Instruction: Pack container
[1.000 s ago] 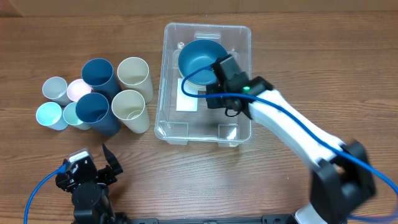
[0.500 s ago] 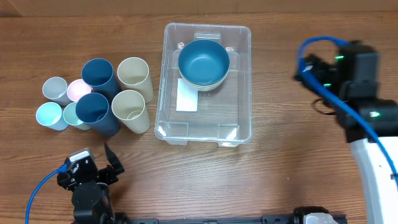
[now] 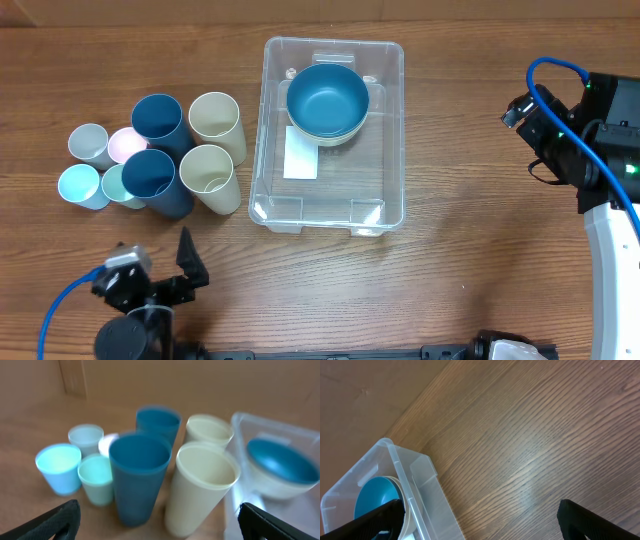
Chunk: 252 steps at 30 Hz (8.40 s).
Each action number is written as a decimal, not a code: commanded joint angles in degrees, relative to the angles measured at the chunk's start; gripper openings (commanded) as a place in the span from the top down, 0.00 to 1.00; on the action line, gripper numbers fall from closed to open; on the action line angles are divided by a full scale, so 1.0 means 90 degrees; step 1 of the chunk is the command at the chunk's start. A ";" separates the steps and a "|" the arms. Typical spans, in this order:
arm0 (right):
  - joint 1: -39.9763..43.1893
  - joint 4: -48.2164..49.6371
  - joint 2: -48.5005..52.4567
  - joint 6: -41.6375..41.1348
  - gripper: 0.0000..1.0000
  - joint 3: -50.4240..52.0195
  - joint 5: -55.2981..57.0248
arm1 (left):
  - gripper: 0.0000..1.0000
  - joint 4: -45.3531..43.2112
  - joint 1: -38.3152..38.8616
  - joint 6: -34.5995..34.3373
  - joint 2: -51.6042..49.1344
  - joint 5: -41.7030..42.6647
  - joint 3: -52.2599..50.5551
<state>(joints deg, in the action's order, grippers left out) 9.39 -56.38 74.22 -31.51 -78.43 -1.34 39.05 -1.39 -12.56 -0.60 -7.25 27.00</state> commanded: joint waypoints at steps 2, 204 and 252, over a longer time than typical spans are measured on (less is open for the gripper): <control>0.0012 0.0032 -0.0002 -0.0029 0.00 -0.0075 -0.0032 | 0.00 0.0044 -0.0034 -0.0202 -0.0194 -0.0039 0.1212; 0.0012 0.0032 0.0007 -0.0029 0.00 -0.0075 -0.0032 | 0.24 0.1392 -0.3558 -0.0699 -1.2434 0.1263 0.7006; 0.0012 0.0032 0.0007 -0.0029 0.00 -0.0075 -0.0029 | 0.96 0.2579 -0.3325 -0.1103 -1.0914 0.0682 0.9148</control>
<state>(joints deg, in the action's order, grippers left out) 9.39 -56.38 74.28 -31.51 -78.43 -1.56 60.05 -34.37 -23.57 -109.36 -5.39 101.93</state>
